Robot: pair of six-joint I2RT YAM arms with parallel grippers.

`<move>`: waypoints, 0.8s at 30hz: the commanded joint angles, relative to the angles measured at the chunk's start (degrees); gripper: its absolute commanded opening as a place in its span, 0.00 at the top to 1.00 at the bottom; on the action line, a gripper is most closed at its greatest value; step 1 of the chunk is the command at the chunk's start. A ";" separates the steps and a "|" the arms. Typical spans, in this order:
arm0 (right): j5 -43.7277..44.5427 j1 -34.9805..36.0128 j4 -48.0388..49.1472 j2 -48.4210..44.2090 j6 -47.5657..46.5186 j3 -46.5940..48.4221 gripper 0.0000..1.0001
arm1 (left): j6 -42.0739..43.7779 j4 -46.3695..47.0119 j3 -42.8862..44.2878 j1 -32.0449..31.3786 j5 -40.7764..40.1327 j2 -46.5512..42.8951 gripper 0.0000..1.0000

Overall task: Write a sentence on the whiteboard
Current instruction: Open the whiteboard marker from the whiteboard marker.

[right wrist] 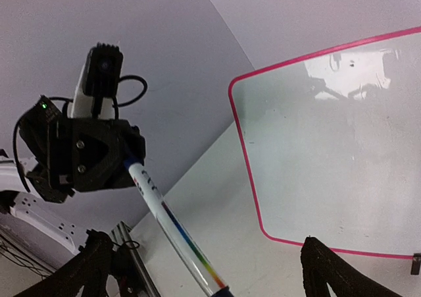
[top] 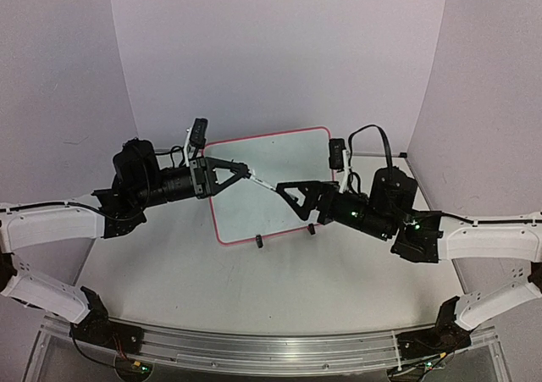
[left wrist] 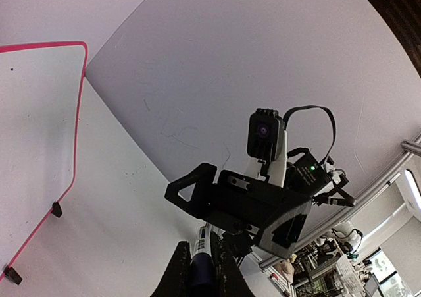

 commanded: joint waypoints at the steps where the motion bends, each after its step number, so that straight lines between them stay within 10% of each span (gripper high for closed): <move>1: -9.34 -2.05 13.16 1.52 6.60 -0.19 0.08 | -2.81 8.28 -1.24 0.11 2.70 -2.34 1.00; 24: -18.57 -2.19 23.82 11.93 13.20 6.23 0.46 | -1.44 4.33 -2.75 0.12 0.37 -5.38 1.00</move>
